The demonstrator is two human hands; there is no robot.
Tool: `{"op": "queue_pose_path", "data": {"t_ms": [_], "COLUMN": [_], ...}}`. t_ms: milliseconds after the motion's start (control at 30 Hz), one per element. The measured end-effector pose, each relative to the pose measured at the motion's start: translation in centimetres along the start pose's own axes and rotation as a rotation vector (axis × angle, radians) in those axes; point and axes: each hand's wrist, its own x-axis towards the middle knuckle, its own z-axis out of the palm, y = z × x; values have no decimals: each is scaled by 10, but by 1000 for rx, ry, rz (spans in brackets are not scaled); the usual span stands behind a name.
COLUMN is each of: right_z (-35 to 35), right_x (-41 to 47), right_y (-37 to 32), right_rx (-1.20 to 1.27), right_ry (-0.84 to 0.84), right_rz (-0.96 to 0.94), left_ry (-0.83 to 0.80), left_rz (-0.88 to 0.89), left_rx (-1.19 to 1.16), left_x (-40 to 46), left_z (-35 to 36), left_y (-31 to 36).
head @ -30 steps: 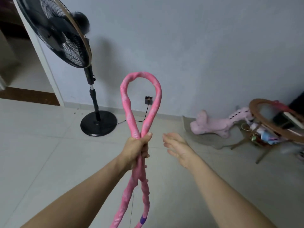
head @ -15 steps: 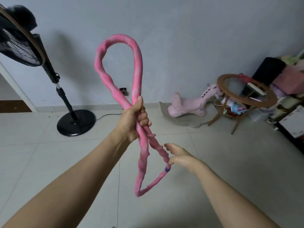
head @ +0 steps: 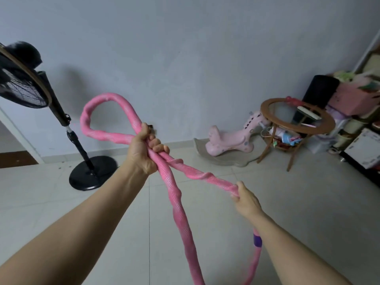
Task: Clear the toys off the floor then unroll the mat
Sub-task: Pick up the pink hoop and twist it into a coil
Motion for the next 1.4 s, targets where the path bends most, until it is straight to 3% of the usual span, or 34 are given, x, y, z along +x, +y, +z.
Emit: {"op": "queue_pose_path", "data": {"t_ms": [167, 333, 467, 600, 733, 833, 1000, 1133, 1267, 1400], "right_z": [-15, -41, -64, -82, -117, -139, -136, -130, -132, -128], "right_x": [-2, -13, -17, -13, -11, -5, 3, 7, 17, 32], "right_y": [12, 11, -21, -52, -51, -50, -64, -75, -76, -74], "right_rx": [-72, -141, -71, -112, -51, -59, 341, 462, 542, 605], "right_ry": [132, 320, 557, 612, 703, 613, 389, 286, 356, 437], "right_rz": [-42, -132, -245, -398, -510, -623, -528, -517, -442, -276], "left_ry": [54, 146, 5, -9, -49, -163, -404, -586, -563, -658], "left_rz": [-103, 22, 123, 170, 111, 69, 27, -50, -258, -300], "left_rx": [283, 729, 1114, 1095, 1281, 1369, 1403, 1379, 1202, 1196], "left_x": [19, 38, 40, 48, 57, 59, 55, 47, 38, 29], "left_z": [-14, -11, 1, 19, 2, -1, 16, 25, 31, 38], "left_y": [8, 8, -8, -21, -17, -26, -49, -56, -49, -50]}}
